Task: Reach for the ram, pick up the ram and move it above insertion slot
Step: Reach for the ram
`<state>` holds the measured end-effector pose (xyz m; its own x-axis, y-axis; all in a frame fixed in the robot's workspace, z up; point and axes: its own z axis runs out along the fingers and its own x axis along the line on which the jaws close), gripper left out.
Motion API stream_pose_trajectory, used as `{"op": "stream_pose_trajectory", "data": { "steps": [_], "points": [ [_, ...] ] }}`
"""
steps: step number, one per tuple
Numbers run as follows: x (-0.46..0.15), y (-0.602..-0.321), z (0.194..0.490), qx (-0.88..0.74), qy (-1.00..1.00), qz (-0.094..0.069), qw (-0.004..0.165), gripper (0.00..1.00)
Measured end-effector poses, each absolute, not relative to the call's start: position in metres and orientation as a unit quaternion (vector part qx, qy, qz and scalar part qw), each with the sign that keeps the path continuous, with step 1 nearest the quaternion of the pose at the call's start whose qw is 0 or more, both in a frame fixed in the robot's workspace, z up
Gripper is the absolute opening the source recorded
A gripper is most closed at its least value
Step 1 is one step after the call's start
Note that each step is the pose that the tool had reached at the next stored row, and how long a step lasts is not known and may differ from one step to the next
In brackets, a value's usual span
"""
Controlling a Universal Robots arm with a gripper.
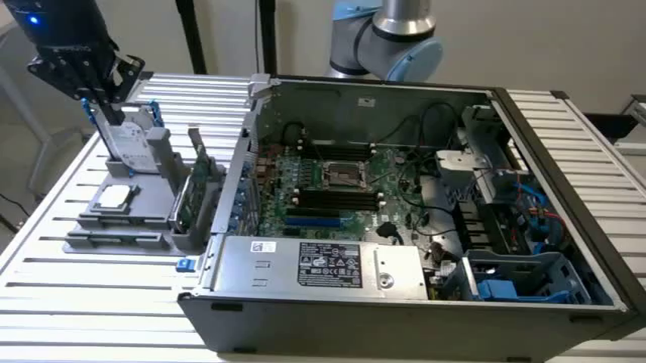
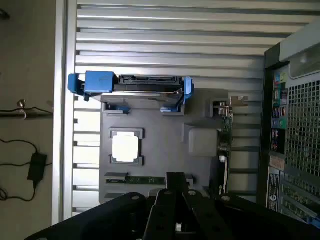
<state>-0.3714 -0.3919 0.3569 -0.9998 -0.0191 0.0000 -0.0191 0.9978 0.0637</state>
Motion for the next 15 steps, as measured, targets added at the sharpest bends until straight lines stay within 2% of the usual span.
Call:
{"op": "stream_pose_trajectory", "data": {
  "steps": [15],
  "points": [
    [-0.3716, -0.3949, 0.3569, 0.01, -0.999, -0.032, 0.0, 0.11]
  ]
}}
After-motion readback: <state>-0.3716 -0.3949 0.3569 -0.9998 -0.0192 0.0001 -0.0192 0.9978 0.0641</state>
